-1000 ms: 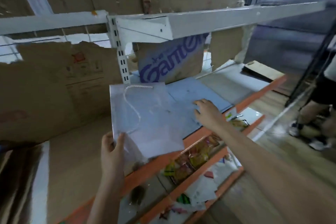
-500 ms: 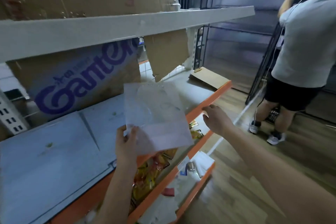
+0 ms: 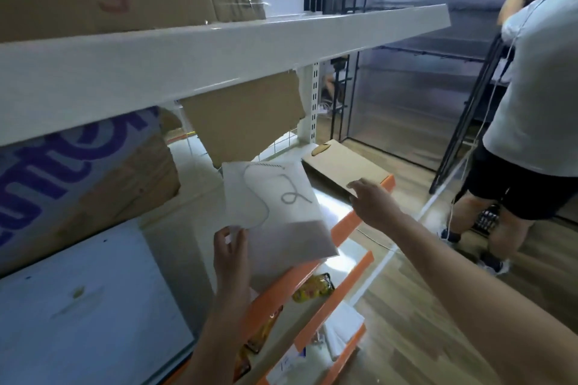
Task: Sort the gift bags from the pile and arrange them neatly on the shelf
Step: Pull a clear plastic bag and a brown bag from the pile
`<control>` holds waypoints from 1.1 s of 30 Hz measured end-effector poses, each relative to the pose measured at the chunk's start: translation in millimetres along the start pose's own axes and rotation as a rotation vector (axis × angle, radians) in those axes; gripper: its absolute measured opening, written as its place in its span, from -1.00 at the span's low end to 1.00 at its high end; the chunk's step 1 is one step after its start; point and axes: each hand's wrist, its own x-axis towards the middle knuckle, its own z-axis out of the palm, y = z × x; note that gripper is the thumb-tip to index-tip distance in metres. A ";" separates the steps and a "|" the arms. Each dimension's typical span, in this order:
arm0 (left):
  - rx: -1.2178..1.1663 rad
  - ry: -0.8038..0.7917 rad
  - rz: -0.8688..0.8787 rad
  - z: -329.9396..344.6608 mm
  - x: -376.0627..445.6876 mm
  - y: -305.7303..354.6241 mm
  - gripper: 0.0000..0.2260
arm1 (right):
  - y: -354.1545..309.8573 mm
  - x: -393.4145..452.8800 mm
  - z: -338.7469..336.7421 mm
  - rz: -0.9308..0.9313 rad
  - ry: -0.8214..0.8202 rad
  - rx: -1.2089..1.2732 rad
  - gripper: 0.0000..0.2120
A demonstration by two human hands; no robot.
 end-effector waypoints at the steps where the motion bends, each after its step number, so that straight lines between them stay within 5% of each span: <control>1: 0.003 0.012 -0.004 7.9 6.6 -1.7 -0.76 | 7.4 12.2 1.9 -0.008 -0.015 0.001 -0.68; 15: 0.156 0.496 -0.108 112.9 29.8 -10.2 -0.67 | 81.7 180.3 24.9 -0.363 -0.128 0.057 -0.64; 33: 1.026 0.558 -0.184 145.0 -1.6 -11.3 -0.67 | 92.0 196.5 34.0 -0.640 -0.085 0.202 -0.71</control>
